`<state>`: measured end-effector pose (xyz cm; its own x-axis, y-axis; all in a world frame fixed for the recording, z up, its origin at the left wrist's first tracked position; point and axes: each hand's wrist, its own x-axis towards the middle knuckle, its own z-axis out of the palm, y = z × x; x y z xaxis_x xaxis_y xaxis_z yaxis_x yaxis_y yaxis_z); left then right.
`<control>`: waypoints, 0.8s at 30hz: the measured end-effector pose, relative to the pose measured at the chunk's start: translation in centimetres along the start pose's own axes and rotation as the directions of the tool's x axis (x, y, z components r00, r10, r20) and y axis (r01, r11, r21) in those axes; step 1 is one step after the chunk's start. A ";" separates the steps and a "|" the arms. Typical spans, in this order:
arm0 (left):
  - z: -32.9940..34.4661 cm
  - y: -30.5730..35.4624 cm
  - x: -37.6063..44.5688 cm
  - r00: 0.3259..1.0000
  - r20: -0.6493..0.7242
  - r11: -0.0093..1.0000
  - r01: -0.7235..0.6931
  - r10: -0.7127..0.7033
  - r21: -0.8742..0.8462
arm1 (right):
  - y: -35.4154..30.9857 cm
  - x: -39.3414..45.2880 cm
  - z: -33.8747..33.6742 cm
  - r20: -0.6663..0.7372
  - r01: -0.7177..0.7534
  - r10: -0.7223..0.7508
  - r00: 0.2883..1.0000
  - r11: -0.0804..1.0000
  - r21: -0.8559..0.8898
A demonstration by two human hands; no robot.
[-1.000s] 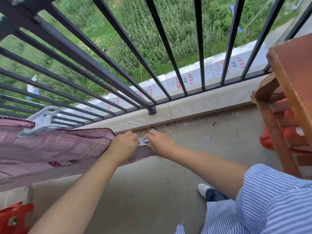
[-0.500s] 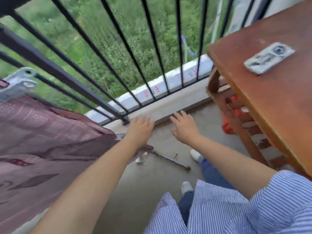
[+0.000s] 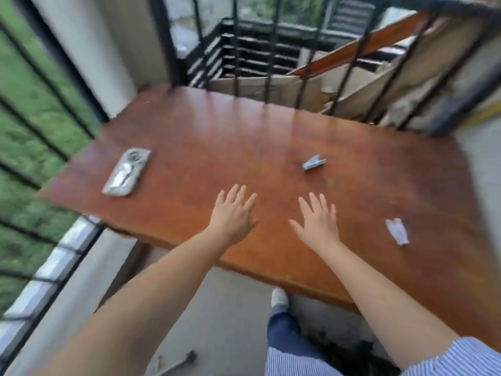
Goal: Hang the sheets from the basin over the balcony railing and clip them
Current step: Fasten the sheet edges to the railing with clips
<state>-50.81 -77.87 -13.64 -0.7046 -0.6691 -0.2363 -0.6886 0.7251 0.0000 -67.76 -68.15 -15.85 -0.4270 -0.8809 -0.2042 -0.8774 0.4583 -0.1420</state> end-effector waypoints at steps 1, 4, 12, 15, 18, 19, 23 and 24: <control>-0.4 1.9 2.6 0.999 -0.005 0.999 -0.032 0.032 -0.006 | 2.7 0.7 -0.5 -0.006 -0.057 0.057 0.998 0.998 0.013; -0.9 7.3 10.0 0.997 0.011 0.997 -0.076 0.077 -0.028 | 10.5 2.6 -1.5 -0.011 -0.196 0.197 0.980 0.980 0.038; -0.1 14.7 22.8 0.993 0.089 0.997 -0.073 0.075 -0.020 | 23.7 3.5 -1.4 0.285 -0.502 0.485 0.827 0.865 -0.015; 0.7 14.2 25.8 0.996 0.092 0.999 -0.016 0.019 -0.041 | 24.7 4.6 -1.0 0.329 -0.506 0.465 0.822 0.862 0.044; 1.3 13.8 28.7 0.991 0.135 0.996 0.032 -0.021 -0.078 | 24.9 5.9 -0.7 0.320 -0.501 0.440 0.839 0.855 0.137; 1.5 13.8 29.6 0.988 0.152 0.997 0.026 -0.015 -0.068 | 24.8 6.3 -0.7 0.303 -0.488 0.426 0.853 0.856 0.171; 1.1 13.9 31.2 0.975 0.194 0.992 -0.092 0.107 -0.083 | 23.6 8.0 -1.3 0.231 -0.422 0.367 0.901 0.865 0.272; 0.9 13.9 31.1 0.971 0.203 0.988 -0.106 0.128 -0.115 | 23.1 8.5 -1.6 0.234 -0.423 0.365 0.901 0.857 0.294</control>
<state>-82.15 -88.46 -21.87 -0.7373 -0.5238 -0.4267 -0.6251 0.7684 0.1369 -92.04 -65.25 -19.34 -0.6536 -0.5992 -0.4624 -0.5070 0.8002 -0.3202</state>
